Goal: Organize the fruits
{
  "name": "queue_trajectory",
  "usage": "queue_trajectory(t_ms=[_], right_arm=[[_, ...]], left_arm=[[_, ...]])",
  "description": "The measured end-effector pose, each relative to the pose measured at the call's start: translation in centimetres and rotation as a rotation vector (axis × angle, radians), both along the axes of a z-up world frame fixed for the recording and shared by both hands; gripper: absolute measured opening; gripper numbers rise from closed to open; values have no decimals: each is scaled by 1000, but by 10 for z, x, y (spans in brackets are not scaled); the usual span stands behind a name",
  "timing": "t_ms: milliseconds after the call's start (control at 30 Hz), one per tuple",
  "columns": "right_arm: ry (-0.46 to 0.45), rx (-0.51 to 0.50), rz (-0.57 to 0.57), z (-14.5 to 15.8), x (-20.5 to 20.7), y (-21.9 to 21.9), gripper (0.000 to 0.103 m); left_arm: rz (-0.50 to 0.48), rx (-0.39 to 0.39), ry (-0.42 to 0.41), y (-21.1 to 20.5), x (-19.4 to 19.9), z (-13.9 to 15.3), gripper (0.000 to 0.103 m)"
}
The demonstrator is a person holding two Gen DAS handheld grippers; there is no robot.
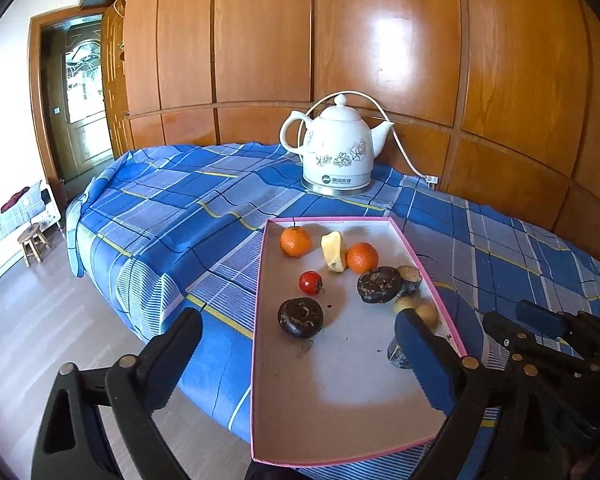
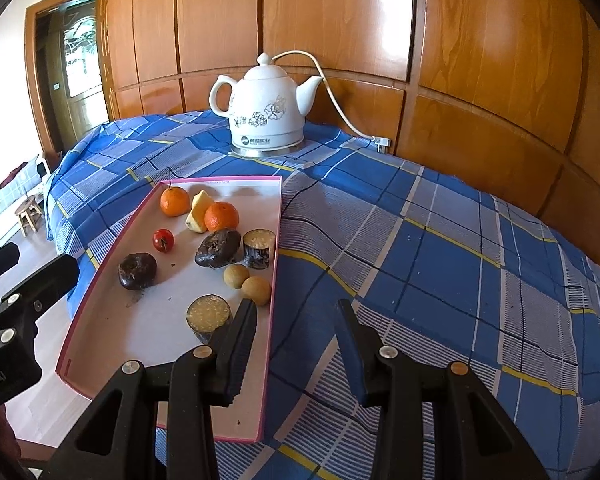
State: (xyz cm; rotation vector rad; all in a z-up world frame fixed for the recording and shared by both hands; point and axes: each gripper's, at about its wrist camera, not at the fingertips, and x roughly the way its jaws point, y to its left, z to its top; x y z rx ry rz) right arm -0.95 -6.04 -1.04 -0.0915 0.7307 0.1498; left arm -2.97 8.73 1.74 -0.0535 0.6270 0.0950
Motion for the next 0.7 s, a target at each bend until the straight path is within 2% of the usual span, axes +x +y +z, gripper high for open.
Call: queue_trajectory(t_ms=[133,533,700], right_arm=[[-19,-6,-6,3,-5,1,41],[-43,-22,-28,8,-16,3,41],[-47,-23,-25,9,-20,4,41]], left_arm=[[8,0,-3,0,-3,-1,103],[23,-18,-14,1,-12,-1,103],[56,7,-8,-2,-14,-2,103]])
